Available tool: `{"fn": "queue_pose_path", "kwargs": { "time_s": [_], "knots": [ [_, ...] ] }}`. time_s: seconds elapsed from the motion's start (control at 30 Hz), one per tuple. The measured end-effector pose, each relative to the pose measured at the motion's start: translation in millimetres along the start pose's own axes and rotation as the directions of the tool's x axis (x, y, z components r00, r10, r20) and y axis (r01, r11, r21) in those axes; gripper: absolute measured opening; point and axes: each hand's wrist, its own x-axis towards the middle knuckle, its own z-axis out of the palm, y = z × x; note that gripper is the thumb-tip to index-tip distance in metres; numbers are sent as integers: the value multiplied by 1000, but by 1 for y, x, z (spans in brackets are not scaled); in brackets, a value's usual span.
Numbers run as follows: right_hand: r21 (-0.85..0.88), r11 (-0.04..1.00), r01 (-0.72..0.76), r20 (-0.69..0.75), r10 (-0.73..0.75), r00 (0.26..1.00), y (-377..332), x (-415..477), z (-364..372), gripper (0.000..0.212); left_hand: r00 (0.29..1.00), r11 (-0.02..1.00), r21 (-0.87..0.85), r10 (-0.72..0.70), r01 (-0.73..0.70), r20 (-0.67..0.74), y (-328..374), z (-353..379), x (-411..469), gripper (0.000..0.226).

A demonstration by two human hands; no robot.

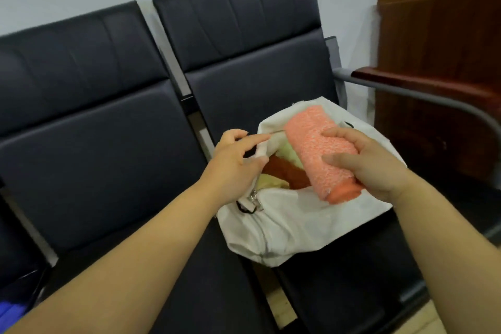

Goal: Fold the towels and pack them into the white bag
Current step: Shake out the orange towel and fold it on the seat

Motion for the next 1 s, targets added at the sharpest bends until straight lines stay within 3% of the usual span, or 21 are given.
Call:
{"fn": "queue_pose_path", "kwargs": {
  "time_s": [0.13, 0.23, 0.3, 0.43, 0.6, 0.8, 1.0],
  "knots": [
    [51, 999, -7, -312, 22, 950, 20, 38, 19, 36, 991, 975, 216, -73, 47, 113, -11, 10, 17, 36],
    [95, 995, -43, -336, 72, 939, 30, 56, 39, 35, 981, 956, 293, -69, 13, 183, -13, 9, 27, 39],
    [-6, 998, -62, -278, 58, 959, 35, 62, 49, 35, 985, 949, 312, -85, 35, 149, -17, 8, 30, 44],
    [-186, 981, -56, -123, 34, 992, 40, 69, 54, 31, 986, 975, 169, -155, 144, 56, -26, 4, 29, 48],
    [-352, 935, -36, 68, 63, 996, 38, 72, 44, 26, 993, 987, 110, -120, 121, -14, -29, 0, 22, 55],
    [-628, 775, 75, 292, 146, 945, 30, 88, 45, 35, 990, 989, 93, -106, 115, -95, -24, 1, 15, 58],
    [-721, 675, 160, 469, 304, 830, 10, 118, 56, 59, 991, 992, 98, -63, 75, -114, -18, -3, 13, 61]
  ]
}}
